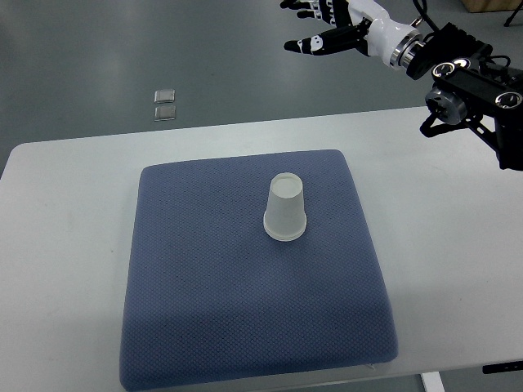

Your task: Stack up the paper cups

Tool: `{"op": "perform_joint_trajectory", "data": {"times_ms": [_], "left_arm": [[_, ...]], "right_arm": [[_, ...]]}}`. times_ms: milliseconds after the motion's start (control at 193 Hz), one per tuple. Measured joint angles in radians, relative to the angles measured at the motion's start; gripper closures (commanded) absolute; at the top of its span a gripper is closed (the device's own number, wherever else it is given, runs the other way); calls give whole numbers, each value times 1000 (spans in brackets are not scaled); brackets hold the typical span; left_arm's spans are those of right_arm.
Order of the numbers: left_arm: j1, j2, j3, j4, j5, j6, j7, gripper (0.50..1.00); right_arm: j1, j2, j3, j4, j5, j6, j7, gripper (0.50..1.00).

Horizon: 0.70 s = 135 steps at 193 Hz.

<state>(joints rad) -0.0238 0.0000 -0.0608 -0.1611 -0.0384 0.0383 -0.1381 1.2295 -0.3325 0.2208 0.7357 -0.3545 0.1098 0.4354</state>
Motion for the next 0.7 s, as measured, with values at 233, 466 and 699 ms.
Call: {"op": "perform_joint_trajectory", "data": {"times_ms": [233,466,699], "left_arm": [[0,0,0,0,0,0,0,500],[0,0,0,0,0,0,0,500],[-1,0,0,0,0,0,0,500]], "right_arm": [[-53,28,1,-10,281,-131,-14,607],[-107,45,-2,-16,558,-222,-63,605],[-178,48,-8,-20,608,-120,-80,591]]}}
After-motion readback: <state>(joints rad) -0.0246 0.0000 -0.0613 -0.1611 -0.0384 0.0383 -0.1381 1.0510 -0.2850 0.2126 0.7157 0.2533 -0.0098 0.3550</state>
